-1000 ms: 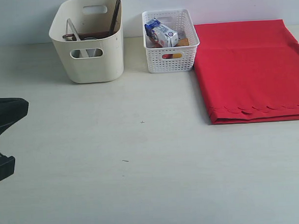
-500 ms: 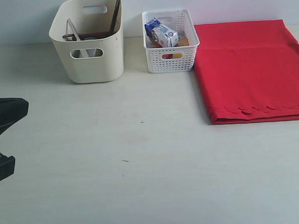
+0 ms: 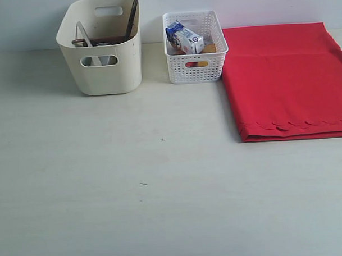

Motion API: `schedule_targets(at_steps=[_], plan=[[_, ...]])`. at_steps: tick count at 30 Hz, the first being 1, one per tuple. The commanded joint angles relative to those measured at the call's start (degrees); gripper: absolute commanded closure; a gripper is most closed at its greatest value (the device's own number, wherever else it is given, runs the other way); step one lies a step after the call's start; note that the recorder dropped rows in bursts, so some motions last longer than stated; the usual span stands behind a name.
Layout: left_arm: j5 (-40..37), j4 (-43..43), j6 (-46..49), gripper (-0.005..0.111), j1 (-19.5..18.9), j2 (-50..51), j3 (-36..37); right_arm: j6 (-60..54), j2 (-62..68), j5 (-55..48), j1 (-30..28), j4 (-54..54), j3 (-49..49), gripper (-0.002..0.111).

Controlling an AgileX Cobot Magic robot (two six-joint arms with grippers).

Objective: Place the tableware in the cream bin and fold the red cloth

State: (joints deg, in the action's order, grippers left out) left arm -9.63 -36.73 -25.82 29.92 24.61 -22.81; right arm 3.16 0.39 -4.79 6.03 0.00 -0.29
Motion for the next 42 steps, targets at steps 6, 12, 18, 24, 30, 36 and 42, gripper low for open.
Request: schedule_targets(at_steps=[6,12,18,24,30,36,42], plan=[[2.89,-0.19,-0.27,0.104,-21.57,-15.11,0.10,-0.15,-0.39,0.15,-0.06,-0.33,0.29,0.108],[2.89,0.40,-0.31,0.104,-29.85,-20.95,0.22,-0.15,-0.39,0.15,-0.06,-0.33,0.29,0.108],[2.76,2.24,-0.31,0.104,-32.13,-22.64,2.22,-0.15,-0.39,0.15,-0.06,-0.33,0.29,0.108],[2.62,4.71,-0.31,0.104,-32.13,-22.64,6.40,-0.15,-0.39,0.15,-0.06,-0.33,0.29,0.108],[11.62,9.77,0.71,0.104,-32.13,-22.64,16.09,-0.15,-0.39,0.15,-0.06,-0.33,0.29,0.108],[17.53,27.87,14.49,0.104,-32.13,-23.40,22.81,-0.15,-0.39,0.15,-0.06,-0.33,0.29,0.108],[10.03,31.46,19.06,0.104,-32.13,-24.61,22.81,-0.15,-0.39,0.15,-0.06,-0.33,0.29,0.108]])
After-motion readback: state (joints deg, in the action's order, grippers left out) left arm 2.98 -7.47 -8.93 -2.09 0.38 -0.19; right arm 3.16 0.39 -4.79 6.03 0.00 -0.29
